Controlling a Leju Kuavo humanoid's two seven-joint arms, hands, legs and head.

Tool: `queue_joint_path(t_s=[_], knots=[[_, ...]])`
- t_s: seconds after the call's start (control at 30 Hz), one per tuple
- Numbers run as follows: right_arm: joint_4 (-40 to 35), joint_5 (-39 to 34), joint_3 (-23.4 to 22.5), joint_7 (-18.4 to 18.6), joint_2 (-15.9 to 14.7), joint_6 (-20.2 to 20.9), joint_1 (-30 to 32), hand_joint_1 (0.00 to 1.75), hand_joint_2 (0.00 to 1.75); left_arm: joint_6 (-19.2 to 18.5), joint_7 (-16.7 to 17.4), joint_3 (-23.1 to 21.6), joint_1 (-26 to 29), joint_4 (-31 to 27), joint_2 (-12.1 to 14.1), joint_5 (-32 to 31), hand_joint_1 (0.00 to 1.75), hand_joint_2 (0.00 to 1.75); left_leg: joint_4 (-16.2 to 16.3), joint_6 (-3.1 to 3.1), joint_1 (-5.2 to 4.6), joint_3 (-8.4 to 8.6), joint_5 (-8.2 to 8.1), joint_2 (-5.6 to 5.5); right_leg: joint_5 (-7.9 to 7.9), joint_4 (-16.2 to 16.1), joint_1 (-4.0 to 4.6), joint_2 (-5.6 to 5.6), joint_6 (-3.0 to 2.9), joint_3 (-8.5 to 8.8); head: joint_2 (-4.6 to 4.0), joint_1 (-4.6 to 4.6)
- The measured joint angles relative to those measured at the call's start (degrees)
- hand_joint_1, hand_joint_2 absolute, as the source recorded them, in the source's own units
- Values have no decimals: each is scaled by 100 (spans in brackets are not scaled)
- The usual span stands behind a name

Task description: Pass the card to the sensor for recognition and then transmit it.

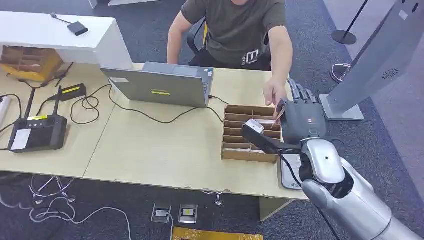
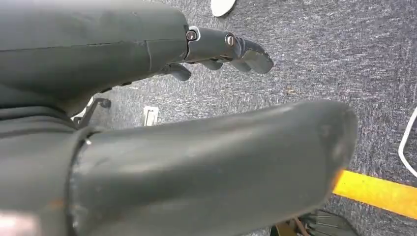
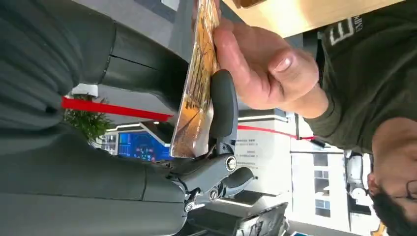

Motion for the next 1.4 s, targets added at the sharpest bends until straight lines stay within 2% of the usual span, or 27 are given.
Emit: queue_joint_path(t_s=[0.03, 0.1, 0.13, 0.33, 0.6, 0.73, 0.83, 0.9, 1.03, 1.07, 1.17, 1.4], knots=[[18, 18, -33, -18, 20, -29, 37, 0, 175, 7, 18, 0, 0, 0, 0, 2, 0, 0, 0, 0, 0, 0, 0, 0, 0, 0, 0, 0, 0, 0, 0, -2], [50, 53, -94, -42, 63, -99, 101, 0, 175, 20, 44, 0, 0, 0, 0, 15, 0, 0, 0, 0, 0, 0, 0, 0, 0, 0, 0, 0, 0, 0, 0, 0], [77, 61, -124, -42, 94, -159, 137, 0, 0, 46, 50, 0, 0, 0, 0, 39, 0, 0, 0, 0, 0, 0, 0, 0, 0, 0, 0, 0, 0, 0, 0, -2], [188, -205, -393, -85, 231, -540, 325, 0, 0, 249, 52, 0, -1, 0, -33, 155, 0, 0, 0, 0, 0, 0, 0, 0, 0, 0, 0, 0, 0, 0, 0, -2], [251, -258, -765, -50, 321, -859, 596, 0, 0, 267, 52, 0, -1, 0, -46, 168, 0, 0, 1, 0, 0, 3, 0, 0, 0, -1, 0, 1, 0, 0, 0, -2], [157, -387, -931, -59, 326, -618, 793, 0, 0, 186, 52, 0, 0, 0, -44, 125, 0, 0, 1, 0, 0, 4, 0, 1, 0, -1, 0, 2, 0, -1, 0, 0], [0, -264, -1027, 167, 326, -356, 945, 0, 0, 18, 52, 0, 1, 0, -29, 55, 0, 0, 1, 0, 0, 5, 0, 2, 0, -1, 0, 2, 0, -1, 0, -2], [-171, 34, -1128, 396, 310, -172, 1098, 0, 0, -64, 52, 0, 3, 0, -17, 11, 0, 0, 1, 0, 0, 5, 0, 2, 0, -1, 0, 2, 0, -2, 0, -2], [-510, 733, -1244, 455, 227, 250, 1415, 0, 0, -122, 52, 0, 4, 0, 0, -39, 0, 0, 1, 0, 0, 6, -1, 2, 0, -2, 0, 5, 0, -2, 0, 0], [-589, 822, -1274, 452, 216, 342, 1502, 0, 175, -120, 52, 0, 4, 0, 4, -46, 0, 0, 0, 0, 0, 5, -1, 2, 0, -2, 0, 5, 0, -2, 0, 0], [-752, 859, -1300, 439, 181, 520, 1719, 0, 175, -98, 52, 0, 4, 0, 7, -42, 0, 0, 0, -1, 0, 4, -1, 3, 0, -1, 0, 5, 0, -2, 0, -2], [-796, 592, -1213, 358, 149, 597, 1774, 0, 175, 94, 31, 0, 2, 0, 9, 138, 0, 0, 0, -1, 0, 4, -1, 4, 0, -1, 0, 5, 0, 0, 0, 0]])
